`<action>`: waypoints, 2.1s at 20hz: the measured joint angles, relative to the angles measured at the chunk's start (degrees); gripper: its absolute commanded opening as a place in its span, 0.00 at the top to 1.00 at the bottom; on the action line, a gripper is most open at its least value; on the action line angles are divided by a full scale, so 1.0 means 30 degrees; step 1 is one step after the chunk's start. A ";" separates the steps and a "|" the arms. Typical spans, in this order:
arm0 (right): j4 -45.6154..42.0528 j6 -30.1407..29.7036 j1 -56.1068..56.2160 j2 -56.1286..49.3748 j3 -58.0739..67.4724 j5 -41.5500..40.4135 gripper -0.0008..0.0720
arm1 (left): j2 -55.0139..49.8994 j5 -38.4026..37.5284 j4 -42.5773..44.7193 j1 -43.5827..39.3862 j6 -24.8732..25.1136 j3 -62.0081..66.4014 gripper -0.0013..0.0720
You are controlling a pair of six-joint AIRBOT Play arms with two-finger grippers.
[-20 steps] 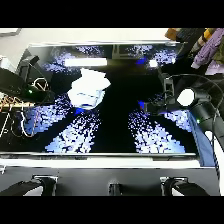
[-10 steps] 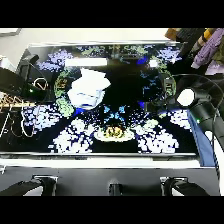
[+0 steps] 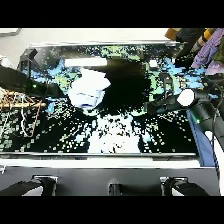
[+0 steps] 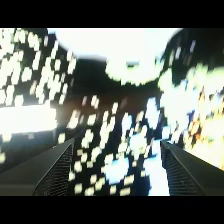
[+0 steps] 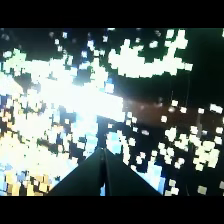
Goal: Fold the clothes and pants, and hang the long-sleeved shirts on hangers.
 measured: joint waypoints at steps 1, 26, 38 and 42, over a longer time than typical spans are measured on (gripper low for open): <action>0.0000 0.0000 0.0000 0.0000 0.0000 0.0000 0.93 | -0.0590 -0.0809 -0.0044 -0.0197 -0.0277 0.0000 0.12; -0.0423 0.0852 0.0000 0.0495 0.0022 0.2127 0.85 | -0.8291 -0.1428 -0.3155 -0.3738 -0.0685 0.5712 0.96; -0.4947 0.2353 0.0007 0.6237 0.0029 0.8728 0.86 | -1.0134 -0.1370 -0.3796 -1.3806 -0.3555 0.5719 0.93; -0.5231 0.2659 0.0007 0.7679 0.0029 0.9224 0.86 | -1.0703 -0.1581 -0.4379 -1.4032 -0.4087 0.5829 0.08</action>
